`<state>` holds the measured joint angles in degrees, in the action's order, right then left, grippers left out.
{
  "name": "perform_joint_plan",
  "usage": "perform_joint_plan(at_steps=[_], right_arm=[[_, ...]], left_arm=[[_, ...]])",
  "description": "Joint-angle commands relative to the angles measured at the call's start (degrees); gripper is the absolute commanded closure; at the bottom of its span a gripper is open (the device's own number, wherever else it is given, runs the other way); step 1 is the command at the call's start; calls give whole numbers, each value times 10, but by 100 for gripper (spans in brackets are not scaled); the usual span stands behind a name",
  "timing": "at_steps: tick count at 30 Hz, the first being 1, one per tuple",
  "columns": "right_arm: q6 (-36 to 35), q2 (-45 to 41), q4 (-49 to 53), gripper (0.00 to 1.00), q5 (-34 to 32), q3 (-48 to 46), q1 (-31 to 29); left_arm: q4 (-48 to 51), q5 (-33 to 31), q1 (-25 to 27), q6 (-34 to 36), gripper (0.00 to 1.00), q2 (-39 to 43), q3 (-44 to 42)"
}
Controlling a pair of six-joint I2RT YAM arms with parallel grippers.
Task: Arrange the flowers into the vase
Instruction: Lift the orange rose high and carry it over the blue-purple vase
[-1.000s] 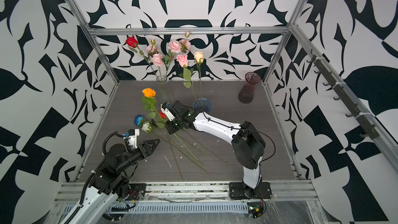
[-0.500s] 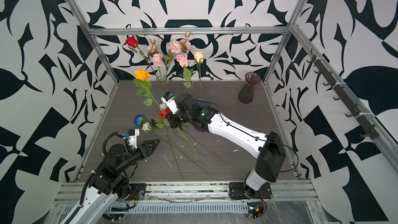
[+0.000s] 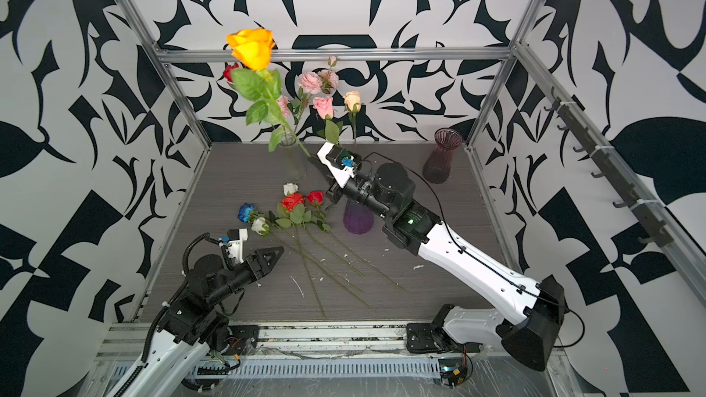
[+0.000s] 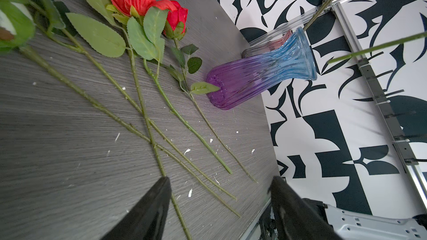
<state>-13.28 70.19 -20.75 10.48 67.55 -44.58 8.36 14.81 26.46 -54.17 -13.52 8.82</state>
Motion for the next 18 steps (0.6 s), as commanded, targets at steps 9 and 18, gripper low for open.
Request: perform_joint_plan(at_steps=[9, 18], right_arm=[[153, -2, -237, 100, -38, -74, 113], [233, -14, -268, 100, -108, -142, 121]], left_arm=[[-12, 5, -4, 0, 27, -10, -6], [-10, 4, -4, 0, 27, -7, -7]])
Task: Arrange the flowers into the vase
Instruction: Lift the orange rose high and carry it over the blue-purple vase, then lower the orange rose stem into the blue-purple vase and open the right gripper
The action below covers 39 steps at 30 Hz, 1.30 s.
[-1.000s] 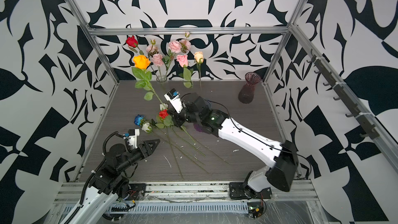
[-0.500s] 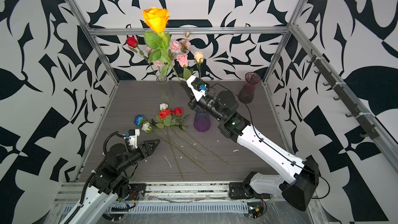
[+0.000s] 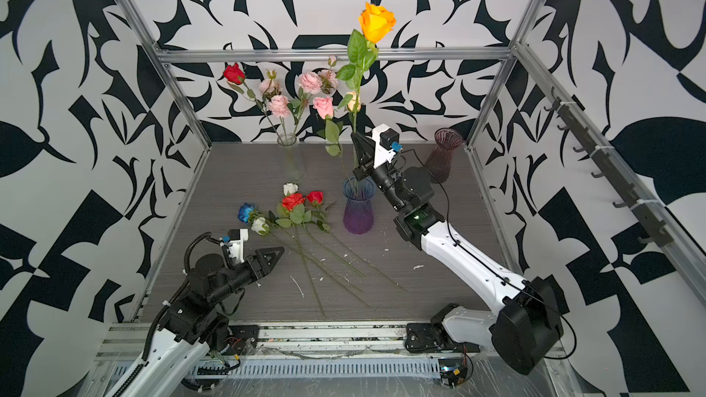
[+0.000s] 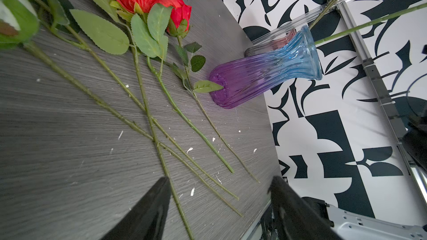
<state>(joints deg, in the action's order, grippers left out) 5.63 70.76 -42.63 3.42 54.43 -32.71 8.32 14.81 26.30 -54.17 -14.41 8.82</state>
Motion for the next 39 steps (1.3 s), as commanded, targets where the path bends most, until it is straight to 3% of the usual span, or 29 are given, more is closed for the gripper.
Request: perform_joint_plan(at_steps=[1, 11, 18, 22, 23, 26, 28, 39], right_arm=[[51, -25, -47, 100, -46, -19, 2], [108, -69, -49, 100, -113, -105, 2], [138, -67, -44, 100, -112, -115, 2], [141, -59, 21, 100, -93, -85, 2], [141, -56, 42, 95, -88, -75, 2], [139, -56, 76, 52, -79, -62, 2], [138, -58, 100, 41, -77, -57, 2], [125, -88, 130, 36, -94, -77, 1]], left_arm=[[-9, 4, -2, 0, 27, 2, -7], [-10, 5, -2, 0, 27, 2, -7], [-9, 5, -3, -1, 27, 3, -7], [-7, 3, -2, -1, 27, 7, -8], [-6, 3, -3, -2, 27, 8, -8], [-4, 3, -3, -2, 27, 11, -8], [-4, 3, -3, -2, 27, 10, -8], [-7, 3, -3, -2, 27, 8, -8]])
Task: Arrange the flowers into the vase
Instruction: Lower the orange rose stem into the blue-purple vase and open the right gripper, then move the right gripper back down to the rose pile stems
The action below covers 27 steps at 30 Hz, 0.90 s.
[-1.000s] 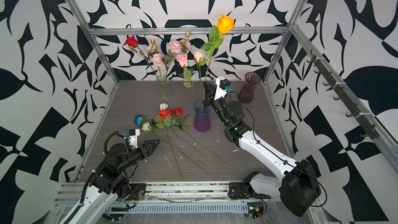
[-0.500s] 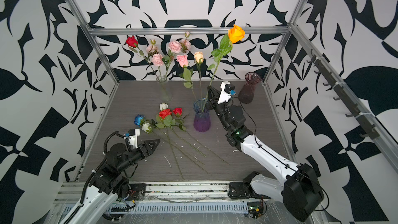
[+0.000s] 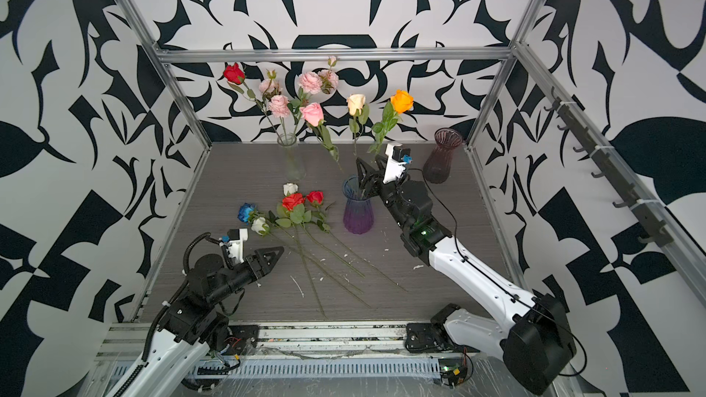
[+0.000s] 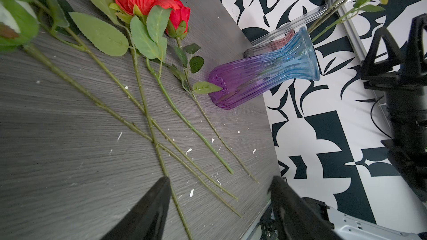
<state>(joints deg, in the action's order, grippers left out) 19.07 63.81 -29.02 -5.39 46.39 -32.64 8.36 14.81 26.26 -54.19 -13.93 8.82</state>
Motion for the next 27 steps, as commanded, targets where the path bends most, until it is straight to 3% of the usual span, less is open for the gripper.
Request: perform_joint_plan(at_steps=[1, 4, 9, 13, 16, 20, 25, 27], right_arm=[[-11, -20, -4, 36, -5, 5, 0], [-53, -28, 32, 36, 12, 25, -18], [-238, -30, 126, 36, -83, 68, -181], [-277, 3, 165, 40, -117, 81, -295], [-231, 51, 189, 44, -144, 95, -350], [-77, 126, 286, 53, -153, 147, -356], [14, 227, 397, 54, -111, 229, -347], [47, 266, 421, 55, -52, 250, -326]], left_arm=[[-7, 4, -2, -2, 27, 3, -8], [-7, 4, -2, -2, 27, 3, -8], [-8, 3, -2, -3, 27, 4, -9], [-10, 3, -2, -3, 27, 2, -9], [-9, 4, -2, -2, 27, 3, -9], [-1, 3, -2, -3, 27, 14, -9], [15, -4, -2, -5, 27, 36, -12], [19, -5, -2, -6, 27, 42, -12]])
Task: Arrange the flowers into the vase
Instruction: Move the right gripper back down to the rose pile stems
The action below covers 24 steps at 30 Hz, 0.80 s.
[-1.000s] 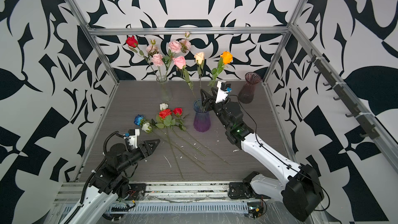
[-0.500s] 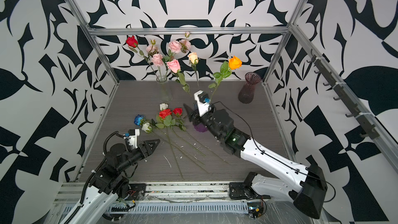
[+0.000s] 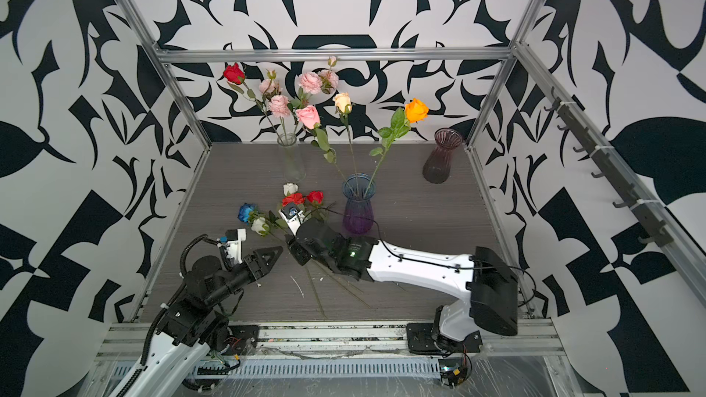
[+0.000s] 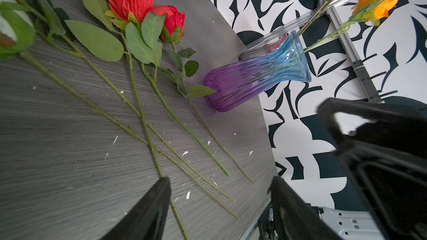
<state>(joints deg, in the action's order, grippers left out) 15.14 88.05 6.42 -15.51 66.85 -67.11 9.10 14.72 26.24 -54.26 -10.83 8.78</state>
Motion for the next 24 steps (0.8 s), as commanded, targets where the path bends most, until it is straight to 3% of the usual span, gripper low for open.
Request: perform_joint_plan(at_steps=[1, 3, 9, 15, 24], right_arm=[[105, 44, 73, 58, 91, 52, 33], [131, 77, 77, 62, 147, 62, 54], [143, 167, 123, 61, 192, 119, 65], [154, 248, 196, 63, 186, 195, 65], [152, 298, 232, 65, 179, 245, 65]], left_arm=[[13, -4, -2, -4, 27, 15, -11], [16, -5, -2, -4, 27, 18, -11], [24, -8, -2, -4, 27, 36, -13], [24, -6, -3, -1, 27, 31, -11], [19, -9, -3, -1, 27, 28, -13]])
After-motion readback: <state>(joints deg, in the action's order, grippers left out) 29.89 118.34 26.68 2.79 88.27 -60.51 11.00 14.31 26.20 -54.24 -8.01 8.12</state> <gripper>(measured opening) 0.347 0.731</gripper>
